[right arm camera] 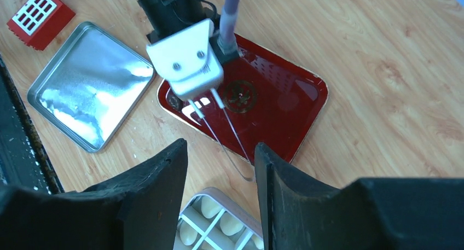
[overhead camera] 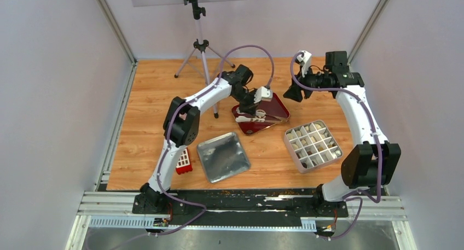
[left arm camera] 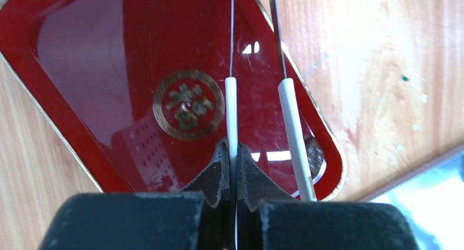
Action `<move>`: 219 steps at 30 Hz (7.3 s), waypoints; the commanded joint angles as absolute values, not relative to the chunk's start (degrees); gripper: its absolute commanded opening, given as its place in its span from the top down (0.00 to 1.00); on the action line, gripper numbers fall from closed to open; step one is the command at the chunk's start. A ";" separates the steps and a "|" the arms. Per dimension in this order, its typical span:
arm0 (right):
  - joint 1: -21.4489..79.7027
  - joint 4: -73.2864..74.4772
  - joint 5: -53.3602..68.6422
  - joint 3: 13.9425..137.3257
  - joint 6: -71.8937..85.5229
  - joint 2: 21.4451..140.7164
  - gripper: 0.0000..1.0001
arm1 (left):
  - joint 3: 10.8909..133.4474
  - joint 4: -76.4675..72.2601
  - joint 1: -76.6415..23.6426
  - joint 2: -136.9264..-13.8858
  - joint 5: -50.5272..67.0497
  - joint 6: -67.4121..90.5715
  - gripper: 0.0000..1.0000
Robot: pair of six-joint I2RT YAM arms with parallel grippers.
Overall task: Pack the chocolate
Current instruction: Pick up the clamp from the plate, then adjust the clamp, then pick up the fake chocolate from the plate.
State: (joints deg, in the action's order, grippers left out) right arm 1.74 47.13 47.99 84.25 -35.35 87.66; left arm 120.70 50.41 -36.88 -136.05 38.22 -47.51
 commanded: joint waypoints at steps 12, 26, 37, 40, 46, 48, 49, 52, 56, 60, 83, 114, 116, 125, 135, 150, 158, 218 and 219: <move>10.84 73.94 47.88 94.40 -75.53 89.70 0.32 | 90.37 29.86 -34.01 -104.26 49.27 -39.61 1.00; 17.14 91.77 46.56 109.26 -86.47 102.90 0.28 | 83.36 18.65 -33.74 -99.31 53.91 -36.87 1.00; 18.59 87.89 47.93 104.34 -82.42 103.94 0.29 | 75.90 -4.05 -31.38 -96.00 56.57 -15.94 1.00; 19.44 82.71 47.53 102.48 -77.89 102.87 0.37 | 75.72 -4.84 -31.38 -96.13 56.58 -14.81 1.00; 20.39 72.69 44.00 98.82 -73.13 99.32 0.66 | 75.05 -6.40 -31.38 -96.21 56.18 -12.77 1.00; 20.39 72.56 43.25 98.34 -73.91 98.54 0.74 | 74.87 -6.09 -31.23 -96.24 55.21 -12.78 1.00; 20.39 72.78 42.83 98.28 -74.01 98.49 0.77 | 74.77 -5.83 -31.13 -96.12 54.13 -12.80 0.96; 20.31 74.78 41.37 98.56 -74.95 98.64 0.82 | 74.51 -0.91 -30.31 -94.97 47.11 -14.95 0.61; 20.30 76.32 37.72 97.95 -75.33 98.83 0.82 | 72.49 11.09 -26.50 -90.19 39.63 -20.86 0.01; 20.39 75.65 33.19 99.33 -72.71 99.86 0.82 | 66.40 17.99 -20.47 -83.32 35.44 -23.49 0.00; 23.74 78.85 41.10 111.18 -53.65 107.80 0.82 | 57.84 5.94 -35.37 -76.88 30.18 -50.43 0.00; 22.41 67.71 45.64 100.61 -38.78 100.78 0.21 | 65.45 2.38 -40.22 -89.81 31.33 -55.35 0.67; 22.21 67.41 44.32 100.21 -39.06 101.24 0.23 | 65.61 1.77 -40.09 -89.75 31.77 -54.31 0.70; 19.93 71.06 45.99 99.77 -40.03 104.79 0.34 | 63.83 -5.66 -39.64 -88.93 31.92 -50.02 0.76; 18.39 71.61 52.16 101.60 -37.23 106.06 0.69 | 62.84 -6.59 -39.72 -89.81 29.81 -50.80 0.72; 16.22 67.70 58.25 100.05 -25.57 106.83 0.47 | 64.01 -7.09 -39.99 -91.18 29.54 -52.96 0.84; 16.09 67.00 58.47 100.16 -24.34 107.12 0.58 | 65.15 -7.74 -40.17 -92.44 28.99 -52.08 0.85; 20.27 68.64 19.75 105.41 -53.34 109.97 0.66 | 45.87 11.55 -25.22 -62.66 12.30 -25.49 0.00; 20.16 68.29 19.54 105.85 -52.93 110.56 0.66 | 45.77 11.23 -25.22 -62.65 12.23 -25.71 0.00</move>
State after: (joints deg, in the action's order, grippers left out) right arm 20.45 70.52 21.10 102.19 -54.83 109.12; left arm 45.54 13.87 -25.36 -63.33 10.68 -27.53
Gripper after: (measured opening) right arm 0.345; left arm 0.998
